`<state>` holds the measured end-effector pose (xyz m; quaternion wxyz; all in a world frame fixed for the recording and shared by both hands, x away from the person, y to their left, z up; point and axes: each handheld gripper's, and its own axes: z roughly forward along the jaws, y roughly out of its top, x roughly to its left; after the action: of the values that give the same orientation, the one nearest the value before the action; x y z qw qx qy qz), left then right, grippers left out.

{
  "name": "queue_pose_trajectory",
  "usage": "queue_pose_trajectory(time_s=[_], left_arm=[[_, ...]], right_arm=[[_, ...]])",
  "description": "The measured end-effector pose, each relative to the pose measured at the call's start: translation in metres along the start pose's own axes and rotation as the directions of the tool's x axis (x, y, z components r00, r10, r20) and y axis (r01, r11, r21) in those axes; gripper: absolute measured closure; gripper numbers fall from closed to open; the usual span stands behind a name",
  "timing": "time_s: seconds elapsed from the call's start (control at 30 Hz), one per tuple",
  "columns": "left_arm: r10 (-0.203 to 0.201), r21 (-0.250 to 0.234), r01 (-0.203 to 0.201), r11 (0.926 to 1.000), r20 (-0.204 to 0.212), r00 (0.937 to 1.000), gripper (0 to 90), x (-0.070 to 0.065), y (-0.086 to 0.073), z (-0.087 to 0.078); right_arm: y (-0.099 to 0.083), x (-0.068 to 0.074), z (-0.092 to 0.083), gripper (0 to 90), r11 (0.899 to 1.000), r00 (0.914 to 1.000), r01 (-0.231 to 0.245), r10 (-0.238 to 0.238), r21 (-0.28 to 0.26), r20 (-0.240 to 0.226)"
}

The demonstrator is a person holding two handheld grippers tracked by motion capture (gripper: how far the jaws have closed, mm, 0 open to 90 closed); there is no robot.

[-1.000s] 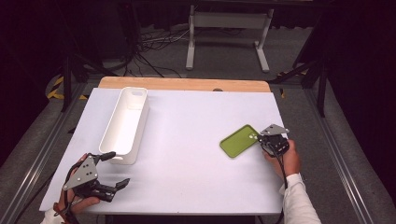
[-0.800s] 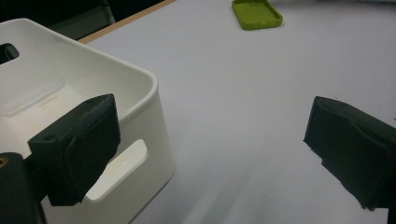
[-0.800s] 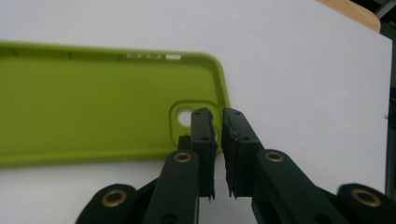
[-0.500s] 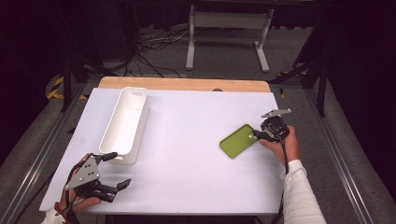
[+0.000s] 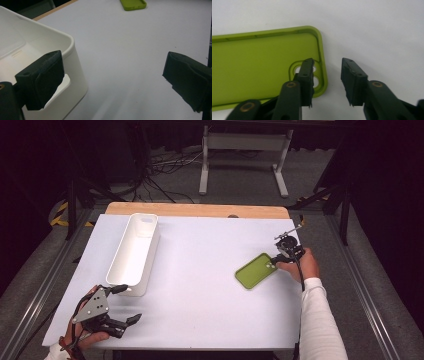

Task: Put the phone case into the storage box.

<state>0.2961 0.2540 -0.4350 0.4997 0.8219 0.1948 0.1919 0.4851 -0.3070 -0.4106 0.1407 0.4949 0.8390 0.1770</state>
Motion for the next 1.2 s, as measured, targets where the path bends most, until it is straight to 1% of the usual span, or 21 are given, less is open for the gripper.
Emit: queue_pose_trajectory(time_s=[0.13,0.17,0.27,0.3,0.43,0.47,0.53,0.67,0.77,0.8,0.87,0.9,0.93,0.97,1.0,1.03,1.13,1.2], left_arm=[[0.01,-0.001,-0.01,0.9999,0.0,0.9999,4.3,-0.001,0.0,0.0],[0.009,0.001,-0.009,1.0,0.006,0.9999,4.4,-0.001,0.0,0.0],[0.01,-0.001,-0.01,1.0,0.005,0.9999,4.4,-0.002,0.0,0.0],[0.01,-0.002,-0.01,1.0,0.006,0.9999,4.4,-0.002,0.0,0.0],[0.01,0.0,-0.01,0.9999,0.007,0.9999,4.4,-0.002,0.0,0.0],[0.005,0.0,-0.005,1.0,0.007,1.0,4.4,-0.002,0.0,0.001],[0.01,0.004,-0.01,0.9999,0.006,0.9999,4.5,-0.002,0.0,0.001],[0.01,0.006,-0.01,0.9999,0.009,0.9999,4.5,-0.002,0.001,0.002],[0.007,0.008,-0.007,0.9999,0.008,0.9999,4.5,-0.002,0.001,0.002],[0.007,0.007,-0.007,0.9999,0.01,0.9999,4.5,-0.002,0.001,0.002],[0.007,0.01,-0.007,0.9999,0.011,0.9999,4.6,-0.002,0.001,0.002],[0.006,0.01,-0.006,0.9999,0.01,0.9999,4.6,-0.002,0.001,0.002],[0.008,0.011,-0.008,0.9999,0.01,0.9999,4.7,-0.002,0.001,0.002],[0.008,0.011,-0.008,0.9999,0.01,0.9999,4.7,-0.002,0.001,0.002],[0.006,0.01,-0.006,0.9999,0.012,0.9999,4.7,-0.002,0.001,0.003],[0.006,0.01,-0.006,0.9999,0.012,0.9999,4.7,-0.002,0.001,0.002],[0.007,0.008,-0.007,0.9999,0.008,0.9999,4.7,-0.002,0.001,0.002],[0.008,0.006,-0.008,1.0,0.007,0.9999,4.7,-0.003,0.001,0.002]], right_arm=[[0.003,0.0,0.005,72.0,0.999,0.9999,0.014,-0.014,0.043,-0.009],[0.003,0.0,0.006,73.1,0.998,0.9997,0.02,-0.019,0.054,-0.014],[0.002,0.0,0.009,76.8,0.998,0.9998,0.015,-0.014,0.065,-0.013],[0.001,0.0,0.009,80.7,0.998,0.9996,0.015,-0.013,0.064,-0.026],[0.001,0.0,0.01,82.6,0.998,0.9995,0.017,-0.015,0.067,-0.029],[0.001,0.0,0.009,83.3,0.998,0.9994,0.021,-0.019,0.067,-0.028],[0.001,0.0,0.009,83.9,0.997,0.9993,0.026,-0.024,0.068,-0.028],[-0.002,0.003,0.008,84.7,0.998,0.9985,0.055,-0.055,0.042,-0.007],[-0.003,0.006,0.007,84.9,0.997,0.9976,0.069,-0.069,0.016,-0.01],[-0.003,0.006,0.007,84.9,0.997,0.9976,0.069,-0.069,0.016,-0.01],[-0.002,0.01,0.002,85.2,0.996,0.9964,0.083,-0.084,-0.026,-0.013],[-0.002,0.011,0.001,87.4,0.995,0.996,0.088,-0.088,-0.04,-0.013],[-0.001,0.016,-0.003,87.8,0.992,0.9936,0.113,-0.112,-0.059,0.007],[-0.001,0.016,-0.003,87.8,0.992,0.9936,0.113,-0.112,-0.059,0.007],[-0.001,0.019,-0.005,87.8,0.989,0.9917,0.127,-0.126,-0.075,0.027],[0.0,0.023,-0.007,87.7,0.987,0.9902,0.14,-0.138,-0.085,0.022],[0.001,0.033,-0.009,87.7,0.977,0.9824,0.183,-0.178,-0.106,0.058],[0.002,0.038,-0.013,87.7,0.97,0.9795,0.197,-0.188,-0.14,0.072]])
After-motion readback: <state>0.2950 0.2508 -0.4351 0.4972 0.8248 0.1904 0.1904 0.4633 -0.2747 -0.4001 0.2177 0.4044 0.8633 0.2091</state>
